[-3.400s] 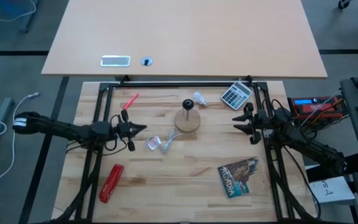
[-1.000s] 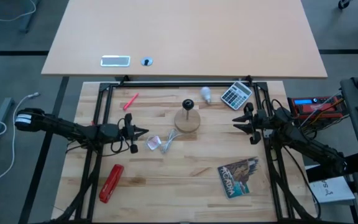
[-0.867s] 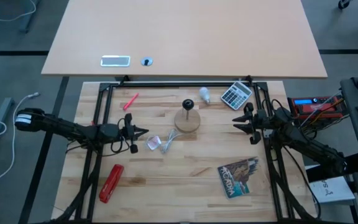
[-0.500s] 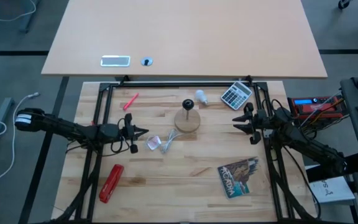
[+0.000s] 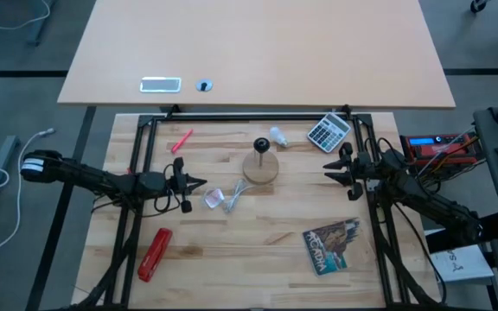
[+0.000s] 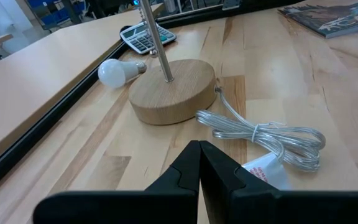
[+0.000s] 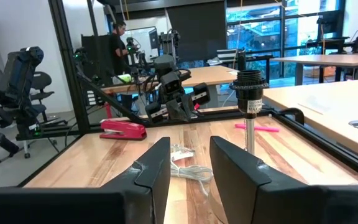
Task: Screw lightbulb
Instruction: Return to Home Position
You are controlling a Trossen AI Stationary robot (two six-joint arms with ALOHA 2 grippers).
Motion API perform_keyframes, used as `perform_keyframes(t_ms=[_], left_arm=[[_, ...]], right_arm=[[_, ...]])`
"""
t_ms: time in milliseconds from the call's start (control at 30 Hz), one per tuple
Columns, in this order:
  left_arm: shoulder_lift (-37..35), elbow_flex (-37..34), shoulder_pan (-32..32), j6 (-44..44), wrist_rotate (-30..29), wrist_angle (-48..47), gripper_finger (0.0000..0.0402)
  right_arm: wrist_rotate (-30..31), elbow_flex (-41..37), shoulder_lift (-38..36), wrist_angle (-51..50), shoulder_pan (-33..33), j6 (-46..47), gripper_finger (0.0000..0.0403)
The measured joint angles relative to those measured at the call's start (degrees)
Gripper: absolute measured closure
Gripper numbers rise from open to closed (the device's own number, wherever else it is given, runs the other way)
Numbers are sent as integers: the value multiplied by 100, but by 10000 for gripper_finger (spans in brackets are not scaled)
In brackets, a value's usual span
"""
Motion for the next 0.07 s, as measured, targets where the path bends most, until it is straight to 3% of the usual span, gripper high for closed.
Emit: perform_keyframes(t_ms=[67], left_arm=[[0, 0, -1, 0, 1, 0, 402]], right_arm=[[-1, 0, -2, 0, 0, 1, 296]])
